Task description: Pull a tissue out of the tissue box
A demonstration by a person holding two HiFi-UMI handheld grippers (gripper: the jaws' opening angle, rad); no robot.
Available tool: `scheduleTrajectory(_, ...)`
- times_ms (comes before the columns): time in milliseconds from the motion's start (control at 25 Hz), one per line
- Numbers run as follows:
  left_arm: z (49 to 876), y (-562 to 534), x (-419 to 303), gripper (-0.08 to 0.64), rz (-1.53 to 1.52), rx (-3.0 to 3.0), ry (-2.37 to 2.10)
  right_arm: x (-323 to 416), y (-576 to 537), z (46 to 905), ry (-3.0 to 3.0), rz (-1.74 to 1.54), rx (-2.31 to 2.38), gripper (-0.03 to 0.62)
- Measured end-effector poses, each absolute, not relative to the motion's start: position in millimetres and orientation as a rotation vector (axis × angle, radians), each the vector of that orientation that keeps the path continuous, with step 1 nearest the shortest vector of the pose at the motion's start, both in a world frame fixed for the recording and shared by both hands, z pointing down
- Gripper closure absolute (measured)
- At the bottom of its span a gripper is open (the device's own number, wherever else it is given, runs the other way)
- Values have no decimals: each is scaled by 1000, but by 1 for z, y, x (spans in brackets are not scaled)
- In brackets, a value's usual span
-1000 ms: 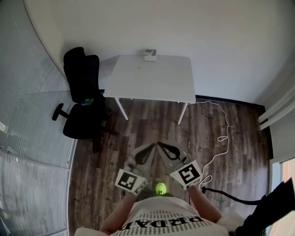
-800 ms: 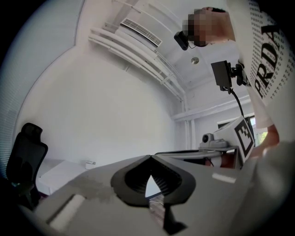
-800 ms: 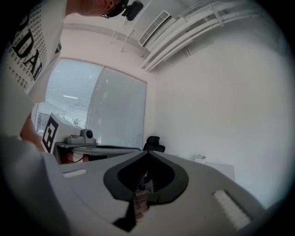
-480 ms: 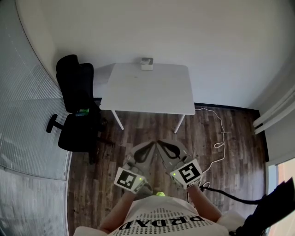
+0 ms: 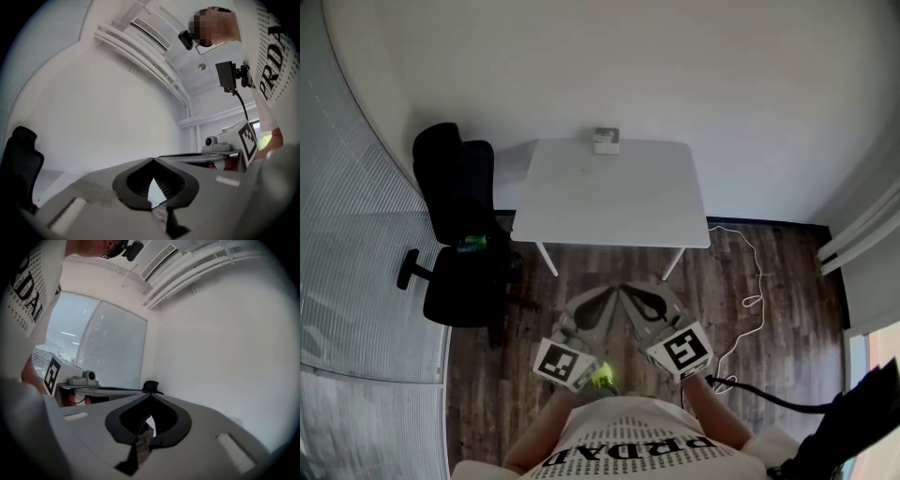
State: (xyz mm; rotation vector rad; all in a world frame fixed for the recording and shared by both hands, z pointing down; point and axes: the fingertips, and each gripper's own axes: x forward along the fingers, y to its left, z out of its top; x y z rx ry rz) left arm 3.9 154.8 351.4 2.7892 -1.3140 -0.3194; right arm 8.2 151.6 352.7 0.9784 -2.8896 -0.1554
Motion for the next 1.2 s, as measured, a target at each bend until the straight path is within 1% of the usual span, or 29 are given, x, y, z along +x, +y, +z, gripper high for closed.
scheduleTrajectory(200, 356, 140, -27, 568, -322, 2771, -1314, -22, 137, 357, -2871, -136, 971, 586)
scheduleTrajectory(480, 366, 118, -45, 568, -339, 2742, -1307, -40, 119, 367, -2832, -132, 932, 586)
scheduleTrajectory(640, 379, 105, -38, 569, -262, 2767, -1284, -33, 104, 371, -2836, -113, 945, 586)
scheduleTrajectory(800, 374, 88, -34, 568, -309, 2725, -1316, -30, 85, 374, -2847, -101, 940, 586)
scheduleTrajectory(960, 377, 65, -33, 569, -277, 2708, -1353, -30, 61, 374, -2862, -104, 916, 586)
scheduleTrajectory(1200, 380, 18, -10, 569, -211, 2724, -1373, -7, 15, 374, -2895, -89, 900, 586)
